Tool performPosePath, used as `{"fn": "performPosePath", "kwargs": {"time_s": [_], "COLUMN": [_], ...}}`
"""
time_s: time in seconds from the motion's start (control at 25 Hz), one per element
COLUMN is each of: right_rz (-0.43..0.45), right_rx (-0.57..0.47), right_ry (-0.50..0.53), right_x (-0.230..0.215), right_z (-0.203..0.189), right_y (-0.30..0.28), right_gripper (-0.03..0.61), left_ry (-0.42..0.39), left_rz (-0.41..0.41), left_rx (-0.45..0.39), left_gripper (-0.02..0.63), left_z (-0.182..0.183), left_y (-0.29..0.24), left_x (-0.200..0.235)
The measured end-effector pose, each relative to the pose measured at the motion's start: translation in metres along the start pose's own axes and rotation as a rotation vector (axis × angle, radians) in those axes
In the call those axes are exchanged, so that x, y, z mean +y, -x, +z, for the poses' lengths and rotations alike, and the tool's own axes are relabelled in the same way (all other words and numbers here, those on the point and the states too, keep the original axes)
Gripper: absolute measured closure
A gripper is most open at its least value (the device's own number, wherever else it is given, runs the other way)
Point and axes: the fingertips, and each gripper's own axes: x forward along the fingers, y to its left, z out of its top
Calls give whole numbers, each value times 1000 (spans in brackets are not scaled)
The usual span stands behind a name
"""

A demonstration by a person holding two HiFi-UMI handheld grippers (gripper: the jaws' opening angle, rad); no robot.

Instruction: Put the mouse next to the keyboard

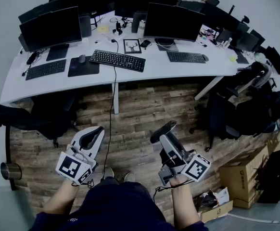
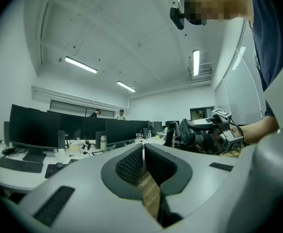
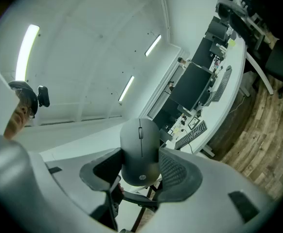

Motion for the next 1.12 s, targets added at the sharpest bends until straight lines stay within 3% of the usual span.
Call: {"fn": "performPosePath", "kwargs": {"time_s": [0.8, 1.12], "right_rz": [16, 3], "right_rx": [1, 24], "right_ry": [-65, -16], "right_x": [-16, -18], "right_z": [3, 4], "right_y": [19, 33], "right_gripper": [337, 337], "left_ry": [-5, -13], "left_rz": [13, 32], "left_rx": [5, -10], "left_gripper": [574, 574], "left_z": [-1, -2], "left_y": [-11, -13], "left_x": [-28, -45]}}
